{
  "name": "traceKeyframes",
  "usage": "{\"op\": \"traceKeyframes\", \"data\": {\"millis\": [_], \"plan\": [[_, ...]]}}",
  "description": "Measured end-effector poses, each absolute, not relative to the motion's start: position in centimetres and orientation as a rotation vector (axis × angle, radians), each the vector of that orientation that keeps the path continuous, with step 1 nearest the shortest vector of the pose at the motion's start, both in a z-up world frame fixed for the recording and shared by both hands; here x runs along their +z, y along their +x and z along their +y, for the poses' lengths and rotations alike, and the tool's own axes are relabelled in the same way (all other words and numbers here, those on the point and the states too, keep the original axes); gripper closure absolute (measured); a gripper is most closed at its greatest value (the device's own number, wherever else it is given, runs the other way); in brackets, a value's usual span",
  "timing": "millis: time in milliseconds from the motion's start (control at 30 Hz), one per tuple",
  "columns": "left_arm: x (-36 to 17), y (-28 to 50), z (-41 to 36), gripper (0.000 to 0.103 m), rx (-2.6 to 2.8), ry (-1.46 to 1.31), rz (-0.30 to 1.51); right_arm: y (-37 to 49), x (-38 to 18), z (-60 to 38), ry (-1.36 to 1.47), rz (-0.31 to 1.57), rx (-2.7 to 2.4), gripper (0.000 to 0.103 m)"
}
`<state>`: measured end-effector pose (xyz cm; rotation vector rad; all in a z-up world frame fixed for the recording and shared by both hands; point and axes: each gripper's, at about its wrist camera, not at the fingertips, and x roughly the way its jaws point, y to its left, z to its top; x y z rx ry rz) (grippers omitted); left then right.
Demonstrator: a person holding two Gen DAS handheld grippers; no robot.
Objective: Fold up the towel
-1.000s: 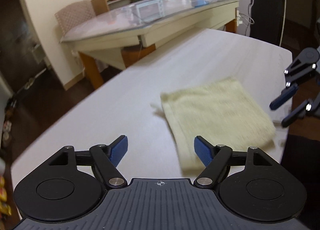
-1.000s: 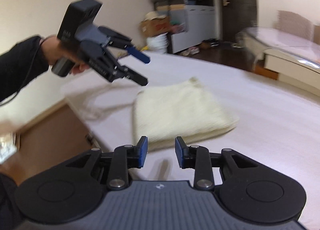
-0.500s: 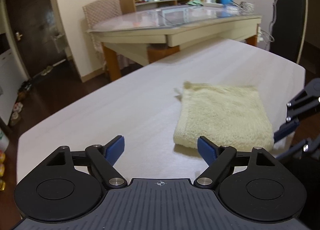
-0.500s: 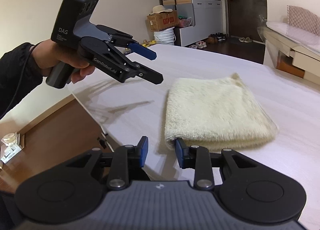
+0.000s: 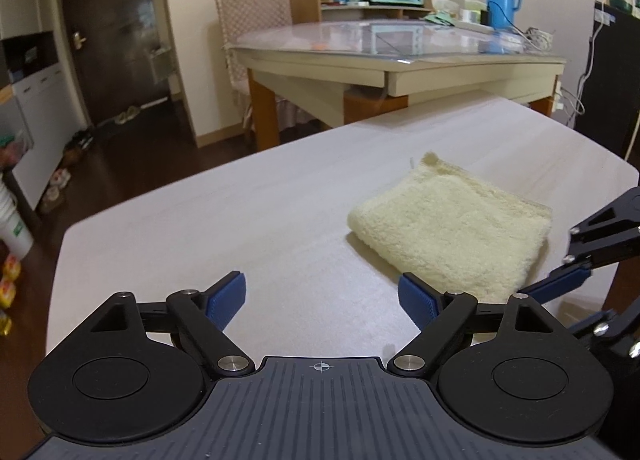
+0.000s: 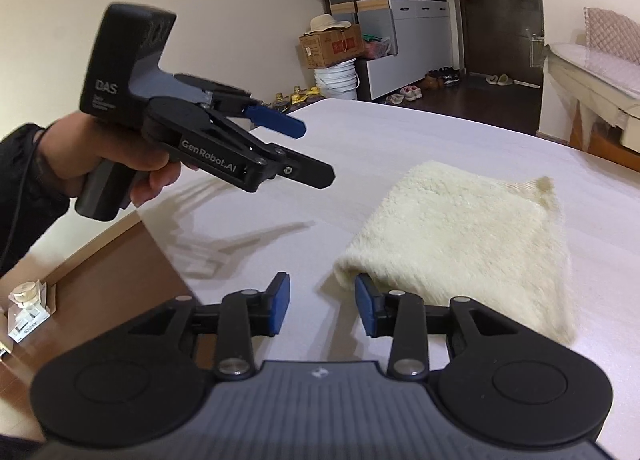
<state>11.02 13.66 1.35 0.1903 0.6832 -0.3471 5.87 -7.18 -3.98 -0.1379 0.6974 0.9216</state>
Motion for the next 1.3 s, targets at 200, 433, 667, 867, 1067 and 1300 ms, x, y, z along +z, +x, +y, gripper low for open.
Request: {"op": "traceKeyframes", "data": {"millis": [200,433,667,867,1067,1300], "plan": [[0.8,9.0,10.6,0.014,-0.378,0.205,0.650,4.7,-2.6,-11.9,-0.161,0.619,0.784,0.064],[0.4,8.9,9.3,0.014,-0.405,0.207,0.670,4.8,-3.2,-12.3,-0.437,0.533,0.665,0.064],[0.3,10.3,9.2,0.014,-0.470,0.232,0.743,6.5,-3.8,-11.8,-0.491,0.548,0.701,0.064],[0.3,10.7,8.6,0.014,-0.477,0.284,0.765,6.8,-3.9,-11.3,-0.509,0.543,0.714,0.064],[0.3,10.8,8.1,0.013,-0.485,0.329,0.779,7.1,-3.9,-11.1,-0.525,0.545,0.722,0.065],[0.2,10.9,8.0,0.013,-0.489,0.344,0.787,7.4,-3.9,-11.0,-0.531,0.553,0.736,0.073]]}}
